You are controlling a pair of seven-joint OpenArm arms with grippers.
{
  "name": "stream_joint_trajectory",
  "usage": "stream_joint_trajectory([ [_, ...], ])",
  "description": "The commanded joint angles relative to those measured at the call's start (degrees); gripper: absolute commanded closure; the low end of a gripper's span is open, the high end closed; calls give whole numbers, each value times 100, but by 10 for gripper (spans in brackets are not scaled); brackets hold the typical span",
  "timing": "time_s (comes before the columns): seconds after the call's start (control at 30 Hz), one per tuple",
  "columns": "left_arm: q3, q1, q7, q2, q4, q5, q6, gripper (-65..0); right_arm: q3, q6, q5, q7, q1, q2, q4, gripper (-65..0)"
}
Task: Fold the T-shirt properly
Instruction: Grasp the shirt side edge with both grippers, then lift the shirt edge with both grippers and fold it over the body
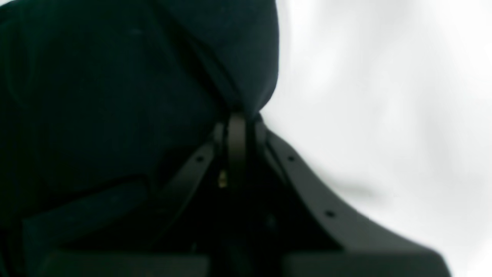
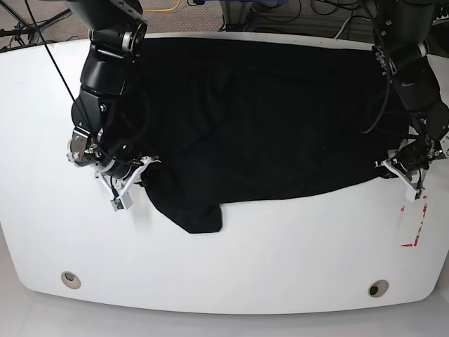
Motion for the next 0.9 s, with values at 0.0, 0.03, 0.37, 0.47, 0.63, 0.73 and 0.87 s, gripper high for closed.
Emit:
stream_joint_trajectory([
  [0.0, -17, -45, 51, -197, 471, -51, 3, 0, -1, 32, 113, 127, 174, 104, 353, 0],
  [0.03, -17, 34, 166, -197, 620, -60, 3, 0, -1, 32, 113, 65, 165, 166, 432, 0],
  [0.37, -26, 351, 763, -179, 1956, -51, -292, 0, 8, 32, 157, -471, 165, 280, 1074, 0],
  [0.47, -26, 421, 842, -179, 2194, -60, -292, 0, 8, 32, 166, -585, 147, 271, 1258, 0],
  [0.63, -26, 641, 860, -179, 2686, -60, -292, 0, 26, 32, 166, -1095, 130, 271, 1724, 0],
  [0.73, -26, 764, 860, -171, 2950, -60, -292, 0, 43, 32, 166, -1376, 103, 262, 2032, 0],
  [0.87, -26, 948, 860, -171, 3249, -60, -292, 0, 35, 32, 166, -1640, -108, 262, 2604, 0],
])
